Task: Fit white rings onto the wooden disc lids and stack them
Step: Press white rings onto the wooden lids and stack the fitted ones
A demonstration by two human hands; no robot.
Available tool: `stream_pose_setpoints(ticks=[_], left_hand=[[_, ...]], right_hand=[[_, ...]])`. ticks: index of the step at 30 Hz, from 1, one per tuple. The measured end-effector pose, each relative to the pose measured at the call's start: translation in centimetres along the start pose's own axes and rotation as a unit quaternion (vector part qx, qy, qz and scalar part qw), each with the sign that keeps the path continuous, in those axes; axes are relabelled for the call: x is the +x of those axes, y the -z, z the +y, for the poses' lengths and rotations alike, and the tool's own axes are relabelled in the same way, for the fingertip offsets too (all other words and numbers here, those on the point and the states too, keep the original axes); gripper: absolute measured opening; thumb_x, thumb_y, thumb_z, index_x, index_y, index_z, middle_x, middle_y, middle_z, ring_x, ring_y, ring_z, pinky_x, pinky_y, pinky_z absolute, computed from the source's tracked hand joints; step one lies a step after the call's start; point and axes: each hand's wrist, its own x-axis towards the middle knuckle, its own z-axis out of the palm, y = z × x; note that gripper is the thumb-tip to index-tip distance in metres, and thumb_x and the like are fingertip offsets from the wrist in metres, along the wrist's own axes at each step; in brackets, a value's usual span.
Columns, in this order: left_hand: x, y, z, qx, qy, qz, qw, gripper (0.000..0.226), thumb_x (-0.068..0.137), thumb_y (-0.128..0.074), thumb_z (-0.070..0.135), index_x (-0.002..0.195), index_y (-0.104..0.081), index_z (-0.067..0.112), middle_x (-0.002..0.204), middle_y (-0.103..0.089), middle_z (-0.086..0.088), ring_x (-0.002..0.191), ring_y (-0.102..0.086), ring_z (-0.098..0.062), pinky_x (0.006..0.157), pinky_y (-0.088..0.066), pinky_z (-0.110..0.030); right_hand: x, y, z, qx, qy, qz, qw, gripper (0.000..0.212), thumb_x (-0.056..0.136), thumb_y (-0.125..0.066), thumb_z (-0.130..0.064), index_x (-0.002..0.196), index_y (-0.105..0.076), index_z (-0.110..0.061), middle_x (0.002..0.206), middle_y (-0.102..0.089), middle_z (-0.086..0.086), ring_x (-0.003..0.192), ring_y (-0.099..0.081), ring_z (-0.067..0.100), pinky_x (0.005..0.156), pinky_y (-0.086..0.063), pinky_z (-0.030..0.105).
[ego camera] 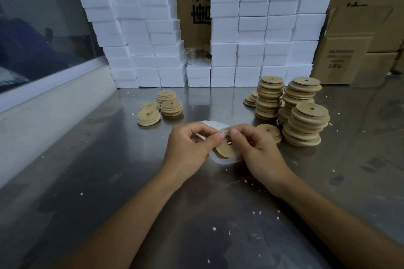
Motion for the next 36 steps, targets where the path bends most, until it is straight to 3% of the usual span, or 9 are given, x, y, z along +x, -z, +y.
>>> stream_pose_setpoints(ticks=[5, 8, 10, 16, 20, 24, 28, 33, 36], left_hand=[[-0.2, -0.5, -0.1, -0.041, 0.063, 0.006, 0.997, 0.009, 0.081, -0.077, 0.017, 0.074, -0.072, 0.015, 0.084, -0.072, -0.006, 0.074, -0.071, -0.02, 0.049, -0.057, -0.034], [-0.2, -0.7, -0.3, -0.054, 0.083, 0.006, 0.995, 0.012, 0.084, -0.074, 0.013, 0.072, -0.071, 0.016, 0.092, -0.072, -0.009, 0.088, -0.071, -0.023, 0.066, -0.061, -0.045], [-0.2, -0.8, -0.2, -0.034, 0.067, 0.025, 0.997, 0.014, 0.082, -0.075, 0.01, 0.071, -0.072, 0.018, 0.084, -0.074, -0.004, 0.082, -0.071, -0.017, 0.072, -0.06, -0.039], [-0.1, -0.6, -0.1, -0.001, 0.008, 0.035, 0.999, 0.018, 0.083, -0.074, 0.006, 0.073, -0.073, 0.021, 0.075, -0.075, -0.001, 0.068, -0.073, -0.017, 0.058, -0.056, -0.021], [0.0, -0.4, -0.2, 0.025, -0.021, 0.016, 0.999, 0.027, 0.085, -0.072, 0.006, 0.075, -0.074, 0.03, 0.078, -0.074, 0.004, 0.076, -0.072, -0.012, 0.061, -0.058, -0.023], [0.1, -0.2, -0.2, 0.03, -0.045, 0.016, 0.998, 0.034, 0.083, -0.073, 0.004, 0.073, -0.073, 0.037, 0.077, -0.074, 0.009, 0.072, -0.072, -0.01, 0.059, -0.058, -0.022], [0.3, -0.1, -0.6, 0.041, -0.041, 0.026, 0.998, 0.035, 0.081, -0.077, 0.008, 0.067, -0.073, 0.039, 0.076, -0.075, 0.008, 0.071, -0.072, -0.014, 0.066, -0.06, -0.033], [0.5, 0.4, -0.6, 0.026, -0.024, 0.002, 0.999, 0.035, 0.083, -0.073, 0.001, 0.07, -0.074, 0.034, 0.079, -0.075, 0.007, 0.074, -0.073, -0.013, 0.064, -0.06, -0.027], [0.6, 0.9, -0.6, 0.037, -0.015, -0.01, 0.999, 0.03, 0.083, -0.073, 0.001, 0.075, -0.073, 0.03, 0.08, -0.076, 0.006, 0.076, -0.074, -0.014, 0.07, -0.061, -0.034]], right_hand=[[0.0, 0.0, 0.5, -0.053, 0.047, 0.008, 0.997, 0.008, 0.1, -0.055, -0.013, 0.098, -0.061, -0.008, 0.084, -0.066, 0.006, 0.076, -0.06, 0.012, 0.066, -0.049, 0.024], [0.0, -0.1, 0.8, -0.089, 0.051, 0.009, 0.995, 0.007, 0.1, -0.054, -0.016, 0.097, -0.058, -0.01, 0.083, -0.063, 0.004, 0.075, -0.057, 0.012, 0.066, -0.046, 0.025], [0.0, -0.2, 0.9, -0.123, 0.055, 0.014, 0.991, 0.007, 0.101, -0.054, -0.017, 0.096, -0.058, -0.013, 0.083, -0.063, -0.005, 0.075, -0.059, 0.006, 0.067, -0.047, 0.024], [0.1, 0.1, 0.7, -0.182, 0.062, 0.022, 0.981, 0.005, 0.095, -0.064, -0.022, 0.093, -0.062, -0.026, 0.093, -0.066, -0.018, 0.094, -0.063, 0.0, 0.074, -0.054, 0.019], [0.2, 0.4, 0.7, -0.187, 0.068, 0.037, 0.979, 0.006, 0.092, -0.068, -0.017, 0.091, -0.066, -0.023, 0.083, -0.069, -0.017, 0.087, -0.067, -0.002, 0.07, -0.055, 0.016], [0.4, 0.7, 0.7, -0.159, 0.031, 0.044, 0.986, 0.006, 0.091, -0.069, -0.012, 0.09, -0.067, -0.017, 0.081, -0.073, -0.007, 0.082, -0.072, 0.007, 0.073, -0.062, 0.038], [0.3, 0.8, 0.3, -0.114, -0.005, 0.041, 0.993, 0.01, 0.092, -0.068, -0.008, 0.086, -0.067, -0.016, 0.074, -0.076, -0.003, 0.074, -0.074, 0.015, 0.071, -0.061, 0.05], [0.4, 0.9, -0.2, -0.1, -0.029, 0.037, 0.994, 0.009, 0.088, -0.072, -0.005, 0.084, -0.07, -0.013, 0.076, -0.075, 0.002, 0.074, -0.074, 0.014, 0.075, -0.062, 0.046], [0.4, 0.9, -0.3, -0.104, -0.036, 0.033, 0.993, 0.005, 0.087, -0.074, -0.006, 0.085, -0.072, -0.01, 0.078, -0.076, 0.002, 0.076, -0.074, 0.015, 0.077, -0.063, 0.044]])
